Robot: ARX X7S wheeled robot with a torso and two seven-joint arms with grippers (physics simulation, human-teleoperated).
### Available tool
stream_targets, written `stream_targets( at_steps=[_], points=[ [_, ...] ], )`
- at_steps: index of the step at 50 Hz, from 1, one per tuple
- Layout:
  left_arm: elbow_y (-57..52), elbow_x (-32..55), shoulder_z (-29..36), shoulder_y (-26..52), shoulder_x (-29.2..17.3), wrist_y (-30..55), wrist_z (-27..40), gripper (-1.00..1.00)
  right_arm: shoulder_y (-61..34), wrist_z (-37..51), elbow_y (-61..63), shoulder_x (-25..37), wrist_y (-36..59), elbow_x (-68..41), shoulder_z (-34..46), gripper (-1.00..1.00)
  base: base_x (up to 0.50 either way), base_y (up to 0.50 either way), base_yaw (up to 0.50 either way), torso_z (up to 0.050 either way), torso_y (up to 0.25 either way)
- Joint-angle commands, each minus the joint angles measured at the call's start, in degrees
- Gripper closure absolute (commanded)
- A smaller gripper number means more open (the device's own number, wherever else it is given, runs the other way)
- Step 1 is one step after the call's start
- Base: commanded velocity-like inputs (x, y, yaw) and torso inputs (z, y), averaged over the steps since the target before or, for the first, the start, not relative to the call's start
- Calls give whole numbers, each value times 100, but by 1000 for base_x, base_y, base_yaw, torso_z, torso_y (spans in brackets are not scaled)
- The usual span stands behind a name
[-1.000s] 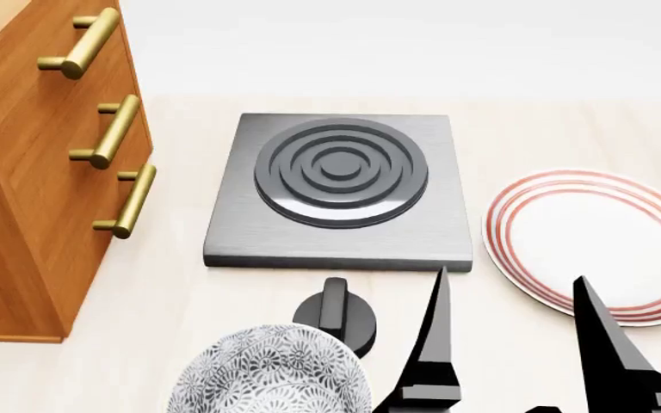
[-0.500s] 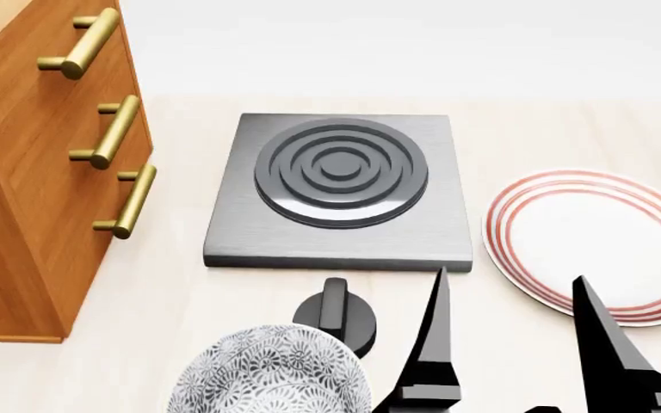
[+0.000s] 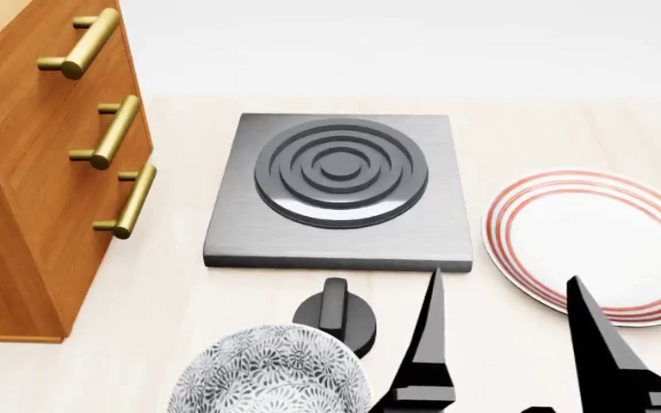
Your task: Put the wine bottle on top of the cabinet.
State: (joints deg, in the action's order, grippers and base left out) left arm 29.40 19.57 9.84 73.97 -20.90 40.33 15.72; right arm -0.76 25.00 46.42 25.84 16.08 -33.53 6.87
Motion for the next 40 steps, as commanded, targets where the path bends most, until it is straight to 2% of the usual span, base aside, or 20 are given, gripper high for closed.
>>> stream_targets(
  at_steps=[1,10,15,25,34,40],
  points=[
    [-628,40,-60,-249,58,-90,-195,-100,10,-171,-46,-118,-92,159,-34,-100,0,0,0,0,0],
    [-1390,91,-88,-513,56,-139,-70,-100,-4,-127,53,-72,-50,116,-45,-100,0,0,0,0,0],
    [-1878,-157,88,-838,-83,-308,89,-100,-18,-109,73,-62,-42,111,-37,-100,0,0,0,0,0],
    [-3921,-114,64,-1594,-455,-229,263,-100,-27,-100,65,-68,-44,152,40,-100,0,0,0,0,0],
    [-5615,418,-229,-2332,-414,32,442,-100,-54,-80,124,-63,-10,154,118,-100,0,0,0,0,0],
    [-6564,457,-95,-2761,-463,194,624,-100,-86,-85,132,-77,3,179,201,-100,0,0,0,0,0]
  ],
)
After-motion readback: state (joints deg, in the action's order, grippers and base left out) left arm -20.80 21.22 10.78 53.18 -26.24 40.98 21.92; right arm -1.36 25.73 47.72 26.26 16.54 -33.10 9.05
